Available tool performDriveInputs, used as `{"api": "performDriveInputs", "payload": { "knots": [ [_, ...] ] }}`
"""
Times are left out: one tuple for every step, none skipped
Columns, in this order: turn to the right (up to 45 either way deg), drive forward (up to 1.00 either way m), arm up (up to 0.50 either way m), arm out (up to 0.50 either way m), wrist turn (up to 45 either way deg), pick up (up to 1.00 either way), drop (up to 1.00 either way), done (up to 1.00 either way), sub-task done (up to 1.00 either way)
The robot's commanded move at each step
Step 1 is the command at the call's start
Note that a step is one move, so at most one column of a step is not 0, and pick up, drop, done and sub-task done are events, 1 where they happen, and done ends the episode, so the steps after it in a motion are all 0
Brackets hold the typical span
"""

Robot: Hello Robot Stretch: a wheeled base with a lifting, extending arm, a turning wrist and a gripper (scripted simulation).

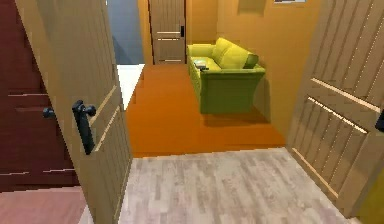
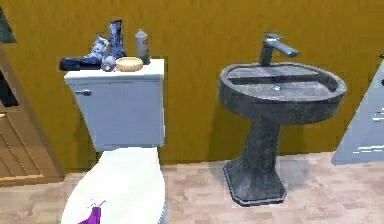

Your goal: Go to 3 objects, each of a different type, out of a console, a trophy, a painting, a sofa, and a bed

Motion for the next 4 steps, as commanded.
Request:
{"api": "performDriveInputs", "payload": {
  "knots": [
    [0.0,0.50,0.00,0.00,0.0,0.00,0.00,0.00,0.00],
    [0.0,1.00,0.00,0.00,0.0,0.00,0.00,0.00,0.00],
    [0.0,0.60,0.00,0.00,0.0,0.00,0.00,0.00,0.00],
    [12.0,0.00,0.00,0.00,0.0,0.00,0.00,0.00,0.00]
  ]
}}
